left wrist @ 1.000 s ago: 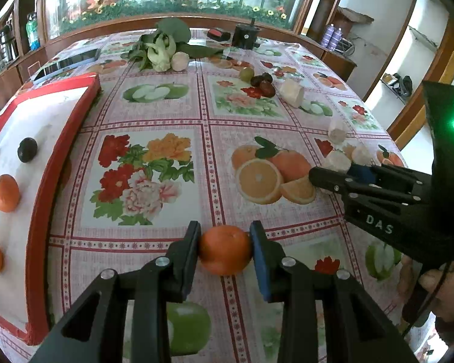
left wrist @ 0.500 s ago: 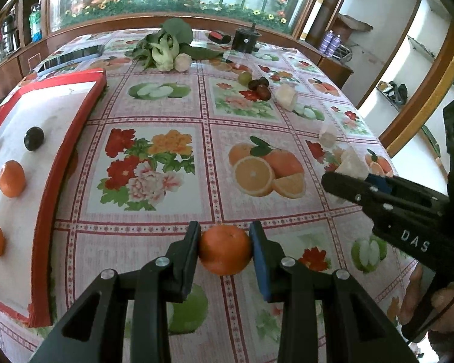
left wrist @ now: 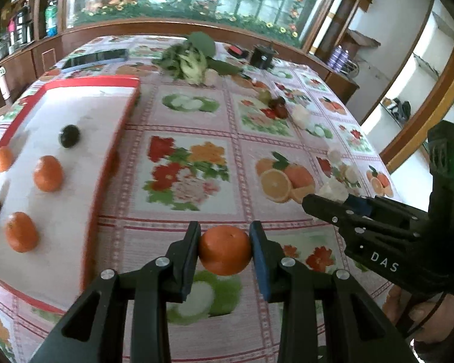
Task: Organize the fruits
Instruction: 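Carry the orange and white chunk over the tray with both grippers, then lower the orange and white chunk into the tray and open both grippers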
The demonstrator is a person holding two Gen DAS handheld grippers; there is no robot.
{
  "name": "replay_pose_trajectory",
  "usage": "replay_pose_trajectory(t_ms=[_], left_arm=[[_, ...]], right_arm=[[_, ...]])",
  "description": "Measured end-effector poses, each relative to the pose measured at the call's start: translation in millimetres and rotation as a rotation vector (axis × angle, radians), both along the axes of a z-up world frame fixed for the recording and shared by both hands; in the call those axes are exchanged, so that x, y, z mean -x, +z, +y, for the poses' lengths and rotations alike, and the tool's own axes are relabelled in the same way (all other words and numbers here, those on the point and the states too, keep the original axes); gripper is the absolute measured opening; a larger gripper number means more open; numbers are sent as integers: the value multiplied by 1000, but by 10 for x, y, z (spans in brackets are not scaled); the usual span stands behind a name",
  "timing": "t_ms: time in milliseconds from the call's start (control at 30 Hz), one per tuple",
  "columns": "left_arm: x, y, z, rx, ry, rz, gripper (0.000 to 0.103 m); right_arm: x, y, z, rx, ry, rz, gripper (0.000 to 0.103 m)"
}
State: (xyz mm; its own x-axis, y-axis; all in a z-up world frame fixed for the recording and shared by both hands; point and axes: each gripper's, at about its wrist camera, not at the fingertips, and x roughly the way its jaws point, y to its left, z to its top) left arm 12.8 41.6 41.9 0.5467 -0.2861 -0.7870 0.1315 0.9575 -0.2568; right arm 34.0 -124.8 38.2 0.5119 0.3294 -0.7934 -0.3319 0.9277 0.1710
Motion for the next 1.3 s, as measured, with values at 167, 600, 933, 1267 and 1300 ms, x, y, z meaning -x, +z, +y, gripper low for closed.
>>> replay_pose_trajectory(t_ms=[167, 600, 933, 1267, 1300], left_arm=[[-17, 55, 318, 5, 55, -10, 36], [-85, 116, 1266, -46, 208, -26, 36], [-294, -1, 1815, -62, 292, -5, 36], [-537, -210, 2034, -75, 323, 42, 36], [-553, -223, 2041, -73, 322, 44, 36]], right_arm=[[-57, 57, 319, 0, 47, -11, 29], [-206, 194, 1397, 14, 213, -61, 29], [-446, 139, 2066, 22, 267, -77, 29], [-689, -76, 2286, 54, 266, -23, 29], [-696, -92, 2302, 57, 269, -23, 29]])
